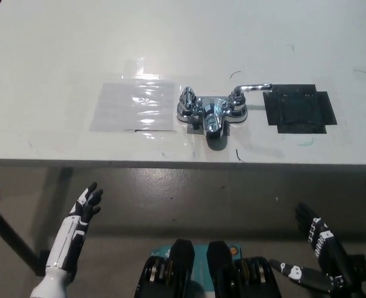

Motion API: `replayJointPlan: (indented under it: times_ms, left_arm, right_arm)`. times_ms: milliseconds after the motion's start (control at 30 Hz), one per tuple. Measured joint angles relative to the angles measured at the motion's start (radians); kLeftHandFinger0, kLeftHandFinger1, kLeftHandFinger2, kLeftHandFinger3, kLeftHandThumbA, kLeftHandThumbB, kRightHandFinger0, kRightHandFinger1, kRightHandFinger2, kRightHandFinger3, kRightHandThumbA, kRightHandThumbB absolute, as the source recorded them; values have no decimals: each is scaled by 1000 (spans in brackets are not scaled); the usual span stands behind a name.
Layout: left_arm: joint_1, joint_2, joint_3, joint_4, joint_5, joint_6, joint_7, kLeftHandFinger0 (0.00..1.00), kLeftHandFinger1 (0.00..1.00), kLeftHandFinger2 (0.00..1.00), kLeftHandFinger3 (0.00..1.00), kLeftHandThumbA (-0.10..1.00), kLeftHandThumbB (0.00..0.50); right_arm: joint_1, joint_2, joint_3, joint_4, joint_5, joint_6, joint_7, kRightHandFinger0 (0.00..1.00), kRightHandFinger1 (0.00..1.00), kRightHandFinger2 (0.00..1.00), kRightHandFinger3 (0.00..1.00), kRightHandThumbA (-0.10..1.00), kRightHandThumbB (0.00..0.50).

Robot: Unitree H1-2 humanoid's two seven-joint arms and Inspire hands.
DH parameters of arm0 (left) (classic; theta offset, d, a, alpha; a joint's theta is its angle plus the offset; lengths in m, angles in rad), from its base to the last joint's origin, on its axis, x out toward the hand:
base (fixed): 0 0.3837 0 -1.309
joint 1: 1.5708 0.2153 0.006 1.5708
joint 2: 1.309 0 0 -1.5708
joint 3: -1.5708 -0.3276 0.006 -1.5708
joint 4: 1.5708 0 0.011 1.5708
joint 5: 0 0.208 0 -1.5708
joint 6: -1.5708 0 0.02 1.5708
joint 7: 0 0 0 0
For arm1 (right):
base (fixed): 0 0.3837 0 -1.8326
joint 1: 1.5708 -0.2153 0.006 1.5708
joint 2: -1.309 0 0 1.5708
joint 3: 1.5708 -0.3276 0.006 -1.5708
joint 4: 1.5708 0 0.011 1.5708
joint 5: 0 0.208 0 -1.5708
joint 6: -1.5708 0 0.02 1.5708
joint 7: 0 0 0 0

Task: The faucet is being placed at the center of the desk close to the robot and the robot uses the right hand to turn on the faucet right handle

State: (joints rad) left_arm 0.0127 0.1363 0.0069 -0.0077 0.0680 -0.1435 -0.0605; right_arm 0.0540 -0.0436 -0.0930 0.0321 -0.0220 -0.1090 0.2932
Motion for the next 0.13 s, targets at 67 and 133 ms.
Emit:
replayJointPlan:
  times_ms: [67, 133]
  left_arm:
    - [4, 0, 0, -1, 0, 1, 0, 1000, 1000, 1000, 1000, 1000, 86]
    - [6, -1, 0, -2, 0, 1, 0, 1000, 1000, 1000, 1000, 1000, 93]
  right_arm:
    - [0, -4, 5, 1, 0, -1, -4, 1000, 1000, 1000, 1000, 1000, 134]
    - [0, -5, 7, 1, 0, -2, -6, 1000, 1000, 1000, 1000, 1000, 135]
